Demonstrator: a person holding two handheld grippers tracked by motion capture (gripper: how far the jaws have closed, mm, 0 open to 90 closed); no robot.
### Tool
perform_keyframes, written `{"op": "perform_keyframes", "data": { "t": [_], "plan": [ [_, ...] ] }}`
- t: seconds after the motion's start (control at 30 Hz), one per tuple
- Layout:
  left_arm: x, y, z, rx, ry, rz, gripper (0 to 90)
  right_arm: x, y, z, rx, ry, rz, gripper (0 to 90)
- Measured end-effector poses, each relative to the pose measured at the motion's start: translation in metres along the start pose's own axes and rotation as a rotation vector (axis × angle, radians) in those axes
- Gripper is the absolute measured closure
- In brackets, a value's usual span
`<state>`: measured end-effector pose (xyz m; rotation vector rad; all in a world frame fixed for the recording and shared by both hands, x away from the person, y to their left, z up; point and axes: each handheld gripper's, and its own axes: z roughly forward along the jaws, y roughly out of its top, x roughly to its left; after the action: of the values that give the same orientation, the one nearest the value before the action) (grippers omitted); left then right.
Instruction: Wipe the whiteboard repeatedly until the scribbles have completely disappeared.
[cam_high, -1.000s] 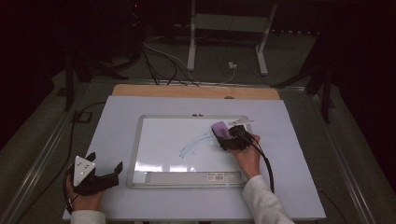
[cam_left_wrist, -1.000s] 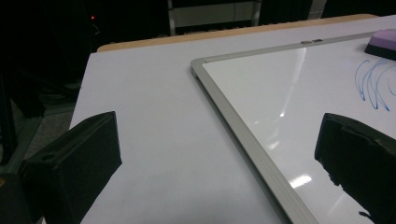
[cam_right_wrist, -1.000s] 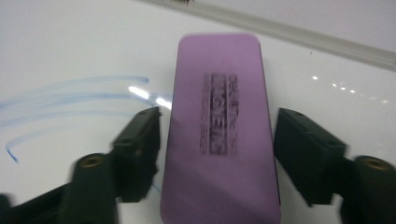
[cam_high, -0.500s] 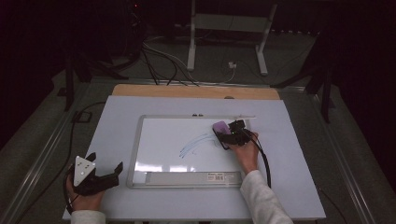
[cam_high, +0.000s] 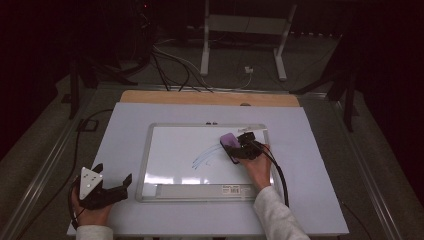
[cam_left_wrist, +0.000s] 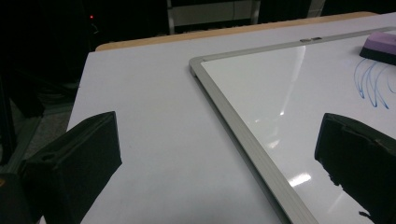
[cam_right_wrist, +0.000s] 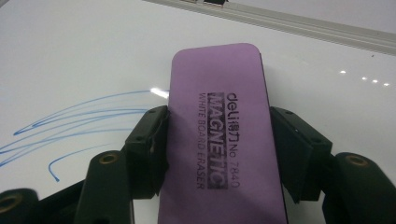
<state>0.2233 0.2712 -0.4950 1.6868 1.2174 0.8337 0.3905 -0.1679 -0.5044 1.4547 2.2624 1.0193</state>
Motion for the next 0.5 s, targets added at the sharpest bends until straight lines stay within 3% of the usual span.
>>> {"op": "perform_keyframes", "data": {
  "t": [0.3,0.43,0.5],
  "plan": [
    [0.0,0.0,0.0,-0.004,-0.001,-0.004,1.1,-0.015,0.001,-0.004,-0.012,-0.14,0.099,40.9],
    [0.0,0.0,0.0,-0.002,-0.002,-0.001,1.1,-0.01,0.001,-0.004,-0.01,-0.141,0.09,40.9],
    [-0.001,0.0,0.0,-0.002,-0.002,0.0,1.1,-0.002,-0.001,-0.003,-0.004,-0.1,0.062,41.0]
  ]
}}
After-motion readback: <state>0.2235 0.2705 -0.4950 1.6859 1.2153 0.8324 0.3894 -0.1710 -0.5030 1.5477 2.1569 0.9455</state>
